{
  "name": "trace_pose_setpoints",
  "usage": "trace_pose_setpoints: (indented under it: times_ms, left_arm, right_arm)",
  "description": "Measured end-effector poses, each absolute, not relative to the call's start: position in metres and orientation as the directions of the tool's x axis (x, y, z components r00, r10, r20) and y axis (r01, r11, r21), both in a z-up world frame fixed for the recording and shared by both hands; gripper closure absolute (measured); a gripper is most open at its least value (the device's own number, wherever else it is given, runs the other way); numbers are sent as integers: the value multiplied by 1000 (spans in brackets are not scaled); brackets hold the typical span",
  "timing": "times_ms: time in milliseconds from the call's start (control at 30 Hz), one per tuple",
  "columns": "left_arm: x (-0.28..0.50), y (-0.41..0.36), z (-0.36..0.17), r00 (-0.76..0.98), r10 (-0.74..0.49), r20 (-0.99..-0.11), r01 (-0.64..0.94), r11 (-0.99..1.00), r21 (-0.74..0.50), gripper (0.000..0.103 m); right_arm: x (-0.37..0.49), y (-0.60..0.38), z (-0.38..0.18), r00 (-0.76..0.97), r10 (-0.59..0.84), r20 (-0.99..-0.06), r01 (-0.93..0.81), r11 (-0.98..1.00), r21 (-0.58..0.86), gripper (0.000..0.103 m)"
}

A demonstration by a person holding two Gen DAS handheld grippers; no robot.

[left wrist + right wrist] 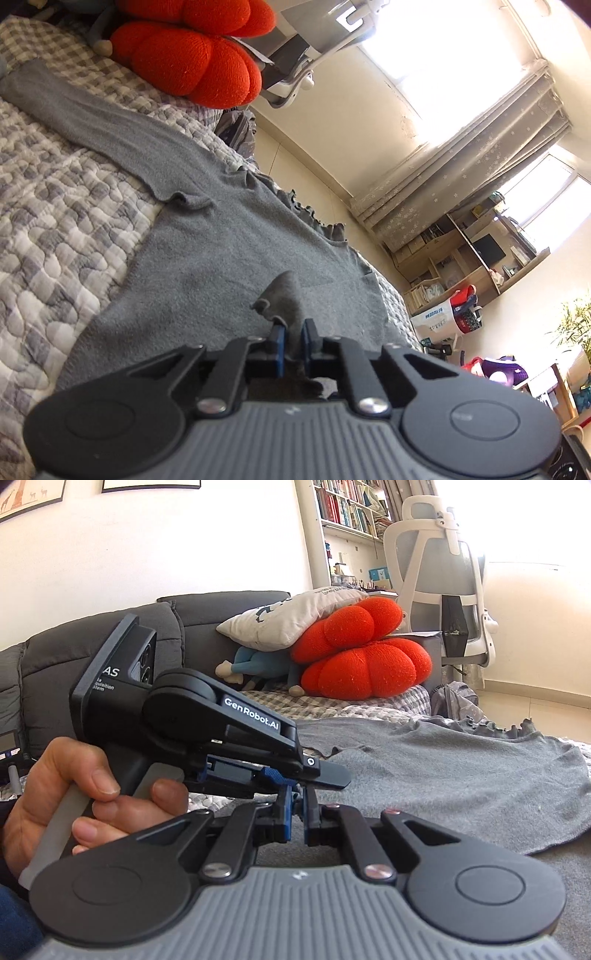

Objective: Fold clothes
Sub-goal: 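Pinch the shirt hem with the left gripper while the right gripper releases the sleeve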

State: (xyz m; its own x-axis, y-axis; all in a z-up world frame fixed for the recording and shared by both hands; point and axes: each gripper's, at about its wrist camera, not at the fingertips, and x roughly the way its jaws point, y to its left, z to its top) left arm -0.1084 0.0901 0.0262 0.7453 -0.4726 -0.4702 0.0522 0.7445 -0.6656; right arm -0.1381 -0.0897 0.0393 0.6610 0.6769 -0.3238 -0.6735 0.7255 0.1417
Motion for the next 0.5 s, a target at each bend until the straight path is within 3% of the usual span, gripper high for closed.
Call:
trace_pose_setpoints:
  times_ms: [267, 333, 433, 500]
  left_arm:
    - [-114, 106, 32, 782, -432, -450, 62, 772, -633, 97]
    - [-114, 112, 33, 795, -418, -440, 58, 774, -631, 98]
    - [-113, 122, 32, 799, -409, -441, 41, 769, -638, 98]
    - [-112, 128, 30, 797, -402, -452, 25, 768, -640, 98]
  right_arm:
    - [-143, -86, 39, 645, 689, -331, -689, 711, 137, 96]
    - [-143, -92, 39, 659, 678, -326, -678, 723, 134, 86]
    - [-138, -114, 38, 711, 620, -331, -612, 778, 141, 84]
    - [-125, -140, 38, 785, 507, -356, -491, 859, 141, 82]
